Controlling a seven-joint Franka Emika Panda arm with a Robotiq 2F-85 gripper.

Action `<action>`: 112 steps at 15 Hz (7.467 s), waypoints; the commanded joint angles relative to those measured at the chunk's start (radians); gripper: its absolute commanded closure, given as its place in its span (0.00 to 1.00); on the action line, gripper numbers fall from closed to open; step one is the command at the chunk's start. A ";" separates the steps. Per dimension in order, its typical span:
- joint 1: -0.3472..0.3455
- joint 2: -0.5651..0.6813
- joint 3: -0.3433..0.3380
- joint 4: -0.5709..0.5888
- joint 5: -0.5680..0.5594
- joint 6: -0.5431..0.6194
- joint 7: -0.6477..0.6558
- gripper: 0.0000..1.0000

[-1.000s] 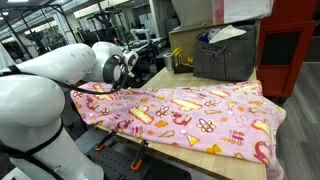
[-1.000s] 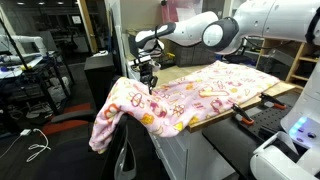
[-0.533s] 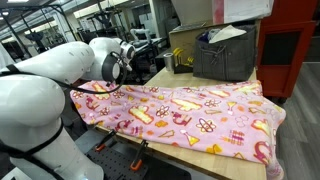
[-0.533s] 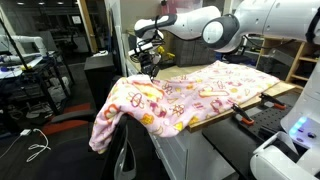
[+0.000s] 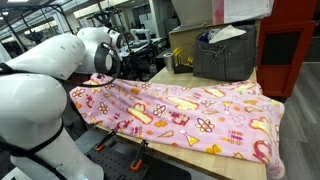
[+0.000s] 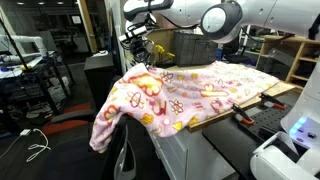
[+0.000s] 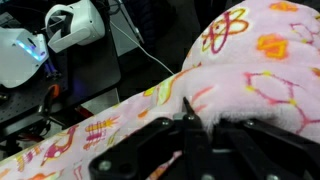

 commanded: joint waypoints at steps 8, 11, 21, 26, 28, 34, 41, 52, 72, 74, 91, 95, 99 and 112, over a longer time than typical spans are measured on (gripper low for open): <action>0.128 -0.113 -0.104 -0.019 -0.180 0.026 -0.110 0.98; 0.146 -0.124 -0.117 -0.004 -0.202 0.080 -0.142 0.98; 0.188 -0.179 -0.112 -0.006 -0.200 0.251 -0.263 0.98; 0.237 -0.196 -0.113 -0.014 -0.203 0.264 -0.332 0.98; 0.255 -0.200 -0.114 -0.016 -0.203 0.260 -0.358 0.98; 0.300 -0.211 -0.123 -0.015 -0.210 0.261 -0.409 0.98; 0.313 -0.234 -0.126 0.009 -0.226 0.452 -0.449 0.98; 0.376 -0.300 -0.128 0.008 -0.235 0.839 -0.505 0.98; -0.031 -0.084 -0.235 0.021 -0.274 0.305 -0.477 0.00; -0.093 -0.104 -0.223 -0.072 -0.246 0.273 -0.478 0.00; -0.152 0.111 0.084 -0.020 0.231 0.230 -0.076 0.00; -0.136 0.123 0.064 0.003 0.205 0.325 -0.041 0.00; -0.148 0.076 0.062 0.028 0.186 0.446 -0.028 0.00; -0.067 0.054 -0.083 -0.077 -0.040 0.759 0.080 0.00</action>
